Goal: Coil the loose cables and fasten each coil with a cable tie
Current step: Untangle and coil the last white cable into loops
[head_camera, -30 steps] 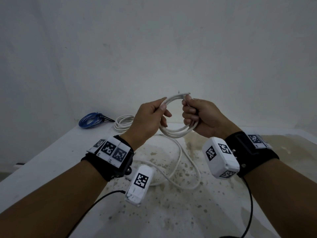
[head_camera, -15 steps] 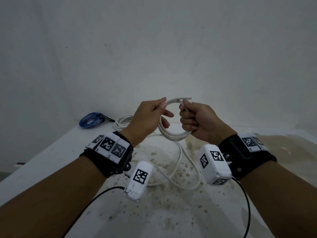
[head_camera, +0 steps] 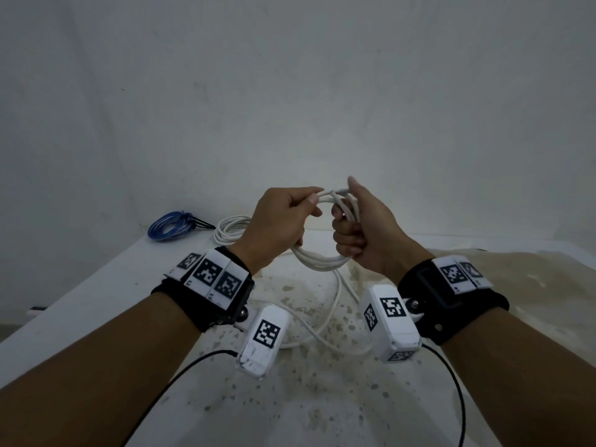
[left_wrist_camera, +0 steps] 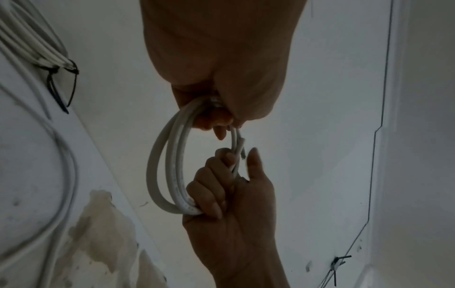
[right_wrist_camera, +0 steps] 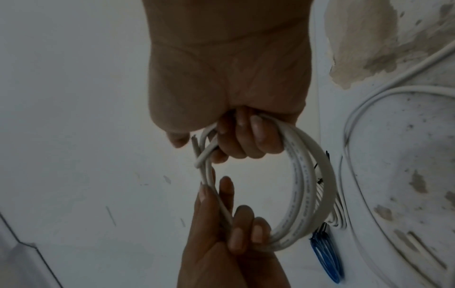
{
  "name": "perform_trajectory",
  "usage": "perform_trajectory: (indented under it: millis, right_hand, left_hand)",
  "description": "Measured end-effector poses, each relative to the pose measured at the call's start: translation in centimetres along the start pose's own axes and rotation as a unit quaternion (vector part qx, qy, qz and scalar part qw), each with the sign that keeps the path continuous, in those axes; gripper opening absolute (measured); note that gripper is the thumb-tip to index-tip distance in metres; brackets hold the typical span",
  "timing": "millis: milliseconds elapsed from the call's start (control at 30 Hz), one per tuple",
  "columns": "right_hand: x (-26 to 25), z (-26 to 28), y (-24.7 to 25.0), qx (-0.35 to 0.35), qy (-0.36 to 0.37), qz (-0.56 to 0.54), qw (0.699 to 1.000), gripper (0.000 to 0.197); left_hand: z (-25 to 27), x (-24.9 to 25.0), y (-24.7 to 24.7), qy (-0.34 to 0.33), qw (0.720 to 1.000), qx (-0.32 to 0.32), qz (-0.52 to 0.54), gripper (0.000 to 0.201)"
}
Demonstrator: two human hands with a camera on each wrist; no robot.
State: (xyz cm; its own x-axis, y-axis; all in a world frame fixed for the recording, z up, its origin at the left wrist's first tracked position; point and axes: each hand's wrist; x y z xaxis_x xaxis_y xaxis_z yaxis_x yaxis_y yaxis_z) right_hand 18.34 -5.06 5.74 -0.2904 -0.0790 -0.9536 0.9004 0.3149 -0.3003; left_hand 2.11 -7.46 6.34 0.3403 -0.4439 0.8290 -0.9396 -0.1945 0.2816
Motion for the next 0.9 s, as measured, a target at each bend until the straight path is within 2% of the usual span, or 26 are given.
perform_trajectory:
  millis: [133,233,433,600,733,900]
  right_hand:
    - [0.3,0.0,-0.5,0.031,0.026,0.047,0.998,0.04]
    - [0.5,0.1,-0.8,0.033,0.032,0.064,0.997,0.038]
    - [0.9,0.3,-1.2,0.049,0.01,0.037,0.998,0.051]
    - [1.2,0.0,-1.6,0.084,0.012,0.017,0.996,0.035]
    - [1.1,0.2,-2.1,0.061,0.025,0.029,0.997,0.034]
    - [0.7,0.3,-1.8,0.015,0.027,0.022,0.999,0.038]
  left_hand:
    - [-0.6,0.4,0.5,-0.05,0.994,-0.036,-0.093,0.031]
    - [-0.8,0.4,0.5,-0.072,0.989,-0.035,-0.126,0.032]
    - [-0.9,-0.1,0.4,-0.071,0.987,-0.024,-0.144,0.028]
    - [-0.8,0.2,0.2,-0.061,0.986,-0.022,-0.152,0.025]
    - [-0.7,0.3,-0.1,-0.076,0.983,0.038,-0.164,0.029]
    - [-0.5,0.5,-0.3,-0.056,0.99,0.087,-0.1,0.018]
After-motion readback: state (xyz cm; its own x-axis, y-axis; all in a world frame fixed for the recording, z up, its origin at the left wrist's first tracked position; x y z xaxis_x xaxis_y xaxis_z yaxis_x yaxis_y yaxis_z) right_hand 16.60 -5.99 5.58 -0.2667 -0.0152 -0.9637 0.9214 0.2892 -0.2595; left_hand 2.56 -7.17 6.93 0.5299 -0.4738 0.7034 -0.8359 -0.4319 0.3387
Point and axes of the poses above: each hand's wrist, its own z-axis away from the middle knuckle, its own y-axis out of the back of the hand, x = y × z, and after that the axes turned 2 degrees about x, right-handed
